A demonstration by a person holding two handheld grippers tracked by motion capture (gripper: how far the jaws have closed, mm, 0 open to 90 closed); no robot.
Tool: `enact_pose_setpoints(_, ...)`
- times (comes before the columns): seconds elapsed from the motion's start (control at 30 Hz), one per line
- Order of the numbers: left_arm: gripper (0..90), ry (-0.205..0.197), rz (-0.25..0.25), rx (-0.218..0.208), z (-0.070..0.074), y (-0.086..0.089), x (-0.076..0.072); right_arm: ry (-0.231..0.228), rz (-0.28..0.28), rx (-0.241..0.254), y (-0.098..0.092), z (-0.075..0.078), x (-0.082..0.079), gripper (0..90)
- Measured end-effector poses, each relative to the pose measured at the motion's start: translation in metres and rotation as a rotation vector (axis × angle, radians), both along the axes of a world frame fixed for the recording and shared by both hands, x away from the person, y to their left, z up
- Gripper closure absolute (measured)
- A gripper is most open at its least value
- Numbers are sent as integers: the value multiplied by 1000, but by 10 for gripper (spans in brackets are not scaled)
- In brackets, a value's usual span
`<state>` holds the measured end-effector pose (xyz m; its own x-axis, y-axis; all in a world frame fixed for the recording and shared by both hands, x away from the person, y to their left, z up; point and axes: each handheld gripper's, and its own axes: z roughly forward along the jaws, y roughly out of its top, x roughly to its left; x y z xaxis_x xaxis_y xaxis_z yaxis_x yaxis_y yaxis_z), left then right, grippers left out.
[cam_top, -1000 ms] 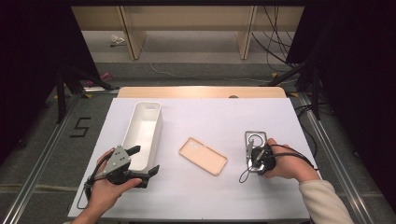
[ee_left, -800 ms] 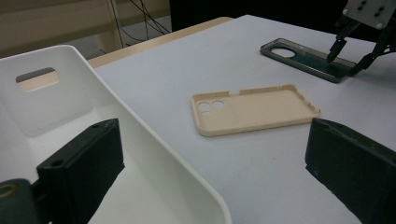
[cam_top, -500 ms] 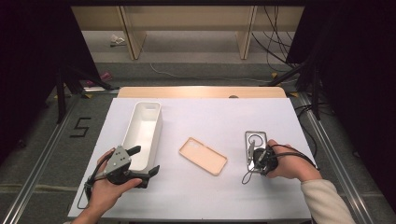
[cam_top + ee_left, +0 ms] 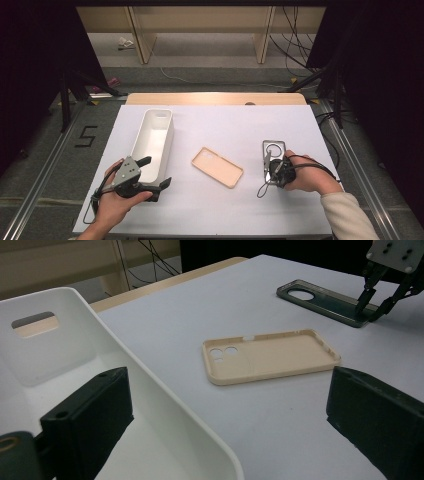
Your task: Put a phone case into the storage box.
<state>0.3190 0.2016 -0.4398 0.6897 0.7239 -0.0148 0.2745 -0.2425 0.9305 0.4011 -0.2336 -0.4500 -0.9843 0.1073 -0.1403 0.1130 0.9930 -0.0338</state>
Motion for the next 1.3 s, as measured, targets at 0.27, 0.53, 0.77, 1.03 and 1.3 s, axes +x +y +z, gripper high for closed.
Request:
enact_pose_setpoints(0.27,42,1,-2,1,0,0,0,22,3,-3,1,0,-1,779)
enact_pose_setpoints(0.53,43,1,-2,0,0,0,0,31,22,-13,2,0,-2,854)
enact_pose_setpoints(0.77,44,1,-2,-2,0,0,0,35,29,-10,2,0,-3,879)
enact_pose_setpoints(1.03,46,1,-3,-3,0,0,0,11,45,-13,2,1,-4,886)
enact_pose_setpoints(1.3,47,-1,-1,-6,1,1,-1,-35,33,48,-4,10,-5,887)
